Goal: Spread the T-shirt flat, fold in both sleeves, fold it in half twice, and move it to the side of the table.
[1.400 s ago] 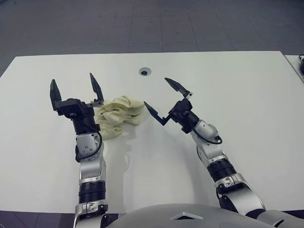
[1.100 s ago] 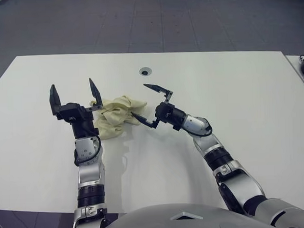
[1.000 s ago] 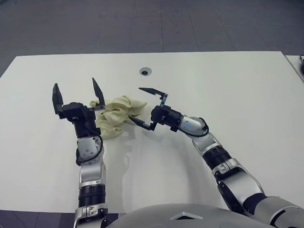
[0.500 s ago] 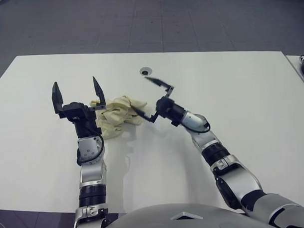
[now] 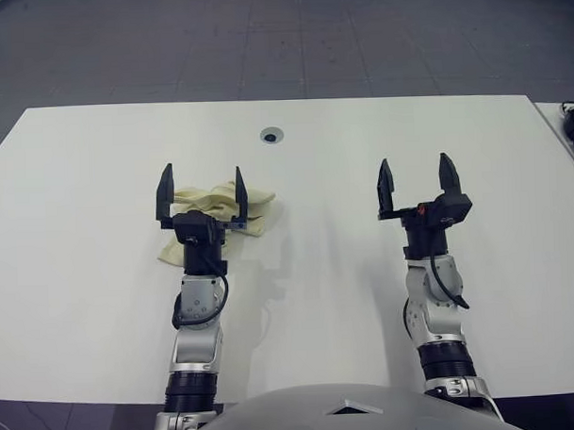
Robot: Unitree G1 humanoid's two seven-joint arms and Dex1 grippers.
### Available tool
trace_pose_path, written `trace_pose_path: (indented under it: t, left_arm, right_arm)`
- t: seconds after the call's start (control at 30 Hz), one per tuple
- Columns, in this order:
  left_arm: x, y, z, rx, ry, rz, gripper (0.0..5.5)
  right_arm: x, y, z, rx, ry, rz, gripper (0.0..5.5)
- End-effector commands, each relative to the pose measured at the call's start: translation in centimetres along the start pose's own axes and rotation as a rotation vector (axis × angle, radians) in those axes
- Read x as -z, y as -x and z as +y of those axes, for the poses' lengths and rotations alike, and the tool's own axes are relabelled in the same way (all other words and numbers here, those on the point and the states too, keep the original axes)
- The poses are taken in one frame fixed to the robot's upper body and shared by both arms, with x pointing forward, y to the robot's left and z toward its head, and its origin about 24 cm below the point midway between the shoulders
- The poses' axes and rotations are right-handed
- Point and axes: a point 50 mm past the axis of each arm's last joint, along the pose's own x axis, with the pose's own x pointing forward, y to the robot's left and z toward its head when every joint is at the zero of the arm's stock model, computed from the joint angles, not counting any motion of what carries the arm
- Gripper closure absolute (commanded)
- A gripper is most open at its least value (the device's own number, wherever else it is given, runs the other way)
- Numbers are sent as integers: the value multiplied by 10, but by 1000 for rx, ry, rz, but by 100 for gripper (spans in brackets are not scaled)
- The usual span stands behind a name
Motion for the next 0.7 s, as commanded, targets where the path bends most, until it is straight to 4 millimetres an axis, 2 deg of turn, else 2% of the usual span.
trace_pose_path:
  t: [0.03,0.37,0.7]
  left_arm:
    - [4,-1,4,11,-9,19,10]
    - [7,4,14,-10,-32,35,10]
    - [6,5,13,-11,-27,36,10]
  right_arm:
    - [5,1,-2,55,26,8,12]
    - [4,3,4,51,36,0,12]
    - [6,6,4,54,37,11,12]
